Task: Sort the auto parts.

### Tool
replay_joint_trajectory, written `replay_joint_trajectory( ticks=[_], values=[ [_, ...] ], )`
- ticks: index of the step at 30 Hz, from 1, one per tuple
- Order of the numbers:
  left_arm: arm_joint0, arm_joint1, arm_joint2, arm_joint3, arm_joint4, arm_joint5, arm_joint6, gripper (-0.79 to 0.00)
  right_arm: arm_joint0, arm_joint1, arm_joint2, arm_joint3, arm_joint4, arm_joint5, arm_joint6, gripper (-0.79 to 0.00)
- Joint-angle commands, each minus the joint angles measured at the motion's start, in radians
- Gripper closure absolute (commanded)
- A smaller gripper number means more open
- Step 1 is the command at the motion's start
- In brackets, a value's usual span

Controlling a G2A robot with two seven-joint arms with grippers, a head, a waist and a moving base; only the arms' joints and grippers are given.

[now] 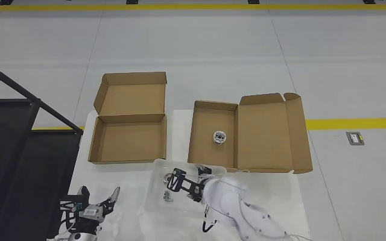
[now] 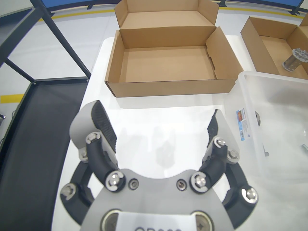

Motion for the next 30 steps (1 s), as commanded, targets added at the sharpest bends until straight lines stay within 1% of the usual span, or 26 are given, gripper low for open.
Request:
replay_joint_trajectory(
  ticks=[1,3,5,16,19,22,25,26,27,28,30],
  values=[
    [0.000,0.000,0.000,0.000,0.000,0.000,0.000,-0.785,-0.003,-0.007,-0.014,0.016,0.009,0.032,0.008,-0.785],
    [0.000,0.000,0.000,0.000,0.000,0.000,0.000,-0.785,-0.001,-0.015,-0.027,0.031,0.031,0.051,0.027,-0.785],
    [0.000,0.000,0.000,0.000,0.000,0.000,0.000,-0.785,0.005,-0.023,-0.035,0.042,0.082,0.039,0.050,-0.785],
    [0.000,0.000,0.000,0.000,0.000,0.000,0.000,-0.785,0.005,-0.023,-0.035,0.042,0.082,0.039,0.050,-0.785],
    [0.000,0.000,0.000,0.000,0.000,0.000,0.000,-0.785,0.005,-0.025,-0.043,0.061,0.072,0.026,0.023,-0.785],
    [0.000,0.000,0.000,0.000,0.000,0.000,0.000,-0.785,0.017,-0.035,-0.022,0.103,0.089,0.122,0.013,-0.785],
    [0.000,0.000,0.000,0.000,0.000,0.000,0.000,-0.785,0.033,-0.046,-0.023,0.137,0.107,0.155,0.029,-0.785],
    [0.000,0.000,0.000,0.000,0.000,0.000,0.000,-0.785,0.039,-0.049,-0.024,0.150,0.118,0.161,0.038,-0.776],
    [0.000,0.000,0.000,0.000,0.000,0.000,0.000,-0.785,0.048,-0.053,-0.023,0.169,0.127,0.172,0.055,-0.730],
    [0.000,0.000,0.000,0.000,0.000,0.000,0.000,-0.785,0.056,-0.058,-0.026,0.184,0.137,0.182,0.070,-0.653],
    [0.000,0.000,0.000,0.000,0.000,0.000,0.000,-0.785,0.073,-0.068,-0.031,0.216,0.175,0.189,0.099,-0.637]
  ],
)
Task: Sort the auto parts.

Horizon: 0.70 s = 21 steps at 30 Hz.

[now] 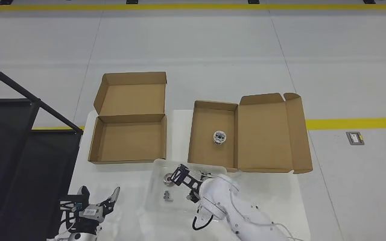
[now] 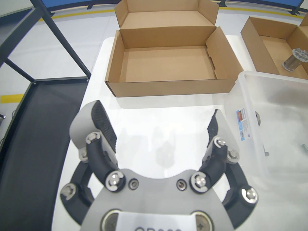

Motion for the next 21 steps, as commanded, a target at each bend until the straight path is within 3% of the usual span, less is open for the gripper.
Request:
replay_joint_trajectory(
  ticks=[1,2,9,17,21],
  values=[
    [0.000,0.000,0.000,0.000,0.000,0.000,0.000,-0.785,0.020,-0.010,-0.004,0.034,0.035,0.013,0.032,-0.619],
    [0.000,0.000,0.000,0.000,0.000,0.000,0.000,-0.785,0.027,-0.015,-0.007,0.051,0.059,0.019,0.047,-0.557],
    [0.000,0.000,0.000,0.000,0.000,0.000,0.000,-0.785,0.078,-0.052,-0.036,0.148,0.138,0.087,0.106,-0.382],
    [0.000,0.000,0.000,0.000,0.000,0.000,0.000,-0.785,0.111,-0.080,-0.038,0.253,0.225,0.114,0.113,-0.342],
    [0.000,0.000,0.000,0.000,0.000,0.000,0.000,-0.785,0.117,-0.088,-0.035,0.283,0.248,0.125,0.111,-0.286]
  ],
)
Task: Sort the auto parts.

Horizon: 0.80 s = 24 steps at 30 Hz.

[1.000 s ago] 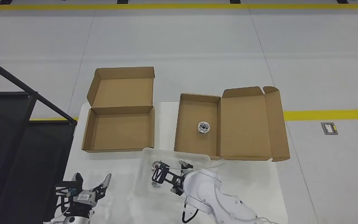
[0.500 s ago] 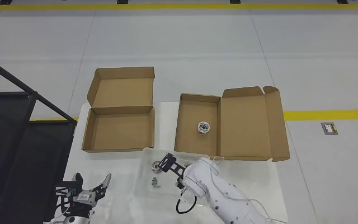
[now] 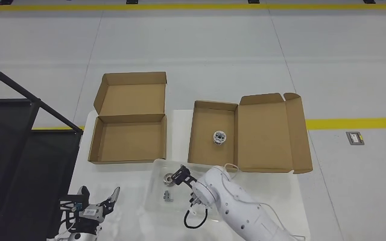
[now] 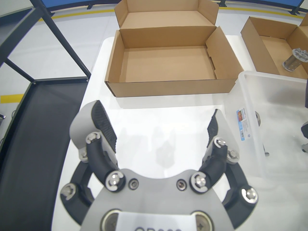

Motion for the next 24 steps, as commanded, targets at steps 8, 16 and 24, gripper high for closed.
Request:
replay_joint_trajectory(
  ticks=[8,16,24],
  values=[
    [0.000,0.000,0.000,0.000,0.000,0.000,0.000,-0.785,-0.002,-0.005,0.020,0.027,0.019,0.018,-0.008,-0.246],
    [0.000,0.000,0.000,0.000,0.000,0.000,0.000,-0.785,-0.006,-0.007,0.032,0.048,0.022,0.015,-0.013,-0.209],
    [0.000,0.000,0.000,0.000,0.000,0.000,0.000,-0.785,-0.011,-0.009,0.041,0.059,0.029,0.004,-0.024,-0.206]
  ],
)
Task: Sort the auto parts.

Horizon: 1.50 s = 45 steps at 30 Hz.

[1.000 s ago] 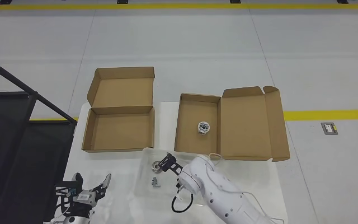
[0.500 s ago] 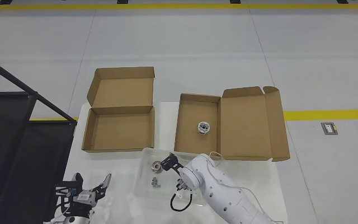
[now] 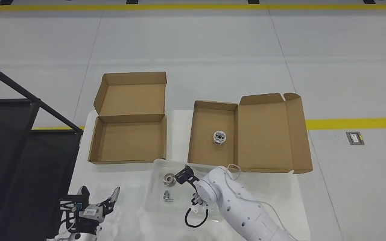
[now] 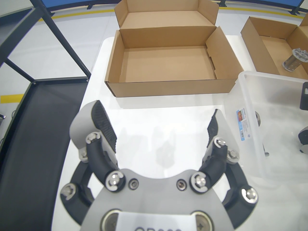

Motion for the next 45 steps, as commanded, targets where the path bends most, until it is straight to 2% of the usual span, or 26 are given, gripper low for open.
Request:
replay_joint_trajectory(
  ticks=[1,4,6,7,11,17,23,29,34,38,42,45],
  values=[
    [0.000,0.000,0.000,0.000,0.000,0.000,0.000,-0.785,0.000,-0.001,0.000,0.003,0.001,-0.002,-0.002,-0.206],
    [0.000,0.000,0.000,0.000,0.000,0.000,0.000,-0.785,0.003,-0.004,-0.002,0.012,0.003,-0.005,-0.003,-0.175],
    [0.000,0.000,0.000,0.000,0.000,0.000,0.000,-0.785,0.005,-0.006,-0.001,0.019,0.007,-0.007,-0.005,-0.028],
    [0.000,0.000,0.000,0.000,0.000,0.000,0.000,-0.785,0.008,-0.006,0.000,0.024,0.007,-0.008,-0.006,0.000],
    [0.000,0.000,0.000,0.000,0.000,0.000,0.000,-0.785,0.013,-0.008,0.006,0.029,0.007,-0.006,-0.008,0.000],
    [0.000,0.000,0.000,0.000,0.000,0.000,0.000,-0.785,0.003,0.004,0.038,-0.034,-0.011,-0.014,-0.010,0.000],
    [0.000,0.000,0.000,0.000,0.000,0.000,0.000,-0.785,-0.028,0.027,0.094,-0.146,-0.033,-0.047,-0.003,0.000],
    [0.000,0.000,0.000,0.000,0.000,0.000,0.000,-0.785,-0.074,0.056,0.169,-0.328,-0.103,-0.069,-0.023,0.000],
    [0.000,0.000,0.000,0.000,0.000,0.000,0.000,-0.785,-0.109,0.076,0.251,-0.451,-0.147,-0.083,-0.117,0.000],
    [0.000,0.000,0.000,0.000,0.000,0.000,0.000,-0.785,-0.120,0.084,0.303,-0.497,-0.146,-0.093,-0.221,0.000],
    [0.000,0.000,0.000,0.000,0.000,0.000,0.000,-0.785,-0.089,0.083,0.332,-0.453,-0.119,-0.094,-0.313,0.000],
    [0.000,0.000,0.000,0.000,0.000,0.000,0.000,-0.785,-0.034,0.076,0.328,-0.355,-0.105,-0.085,-0.375,0.000]
  ],
)
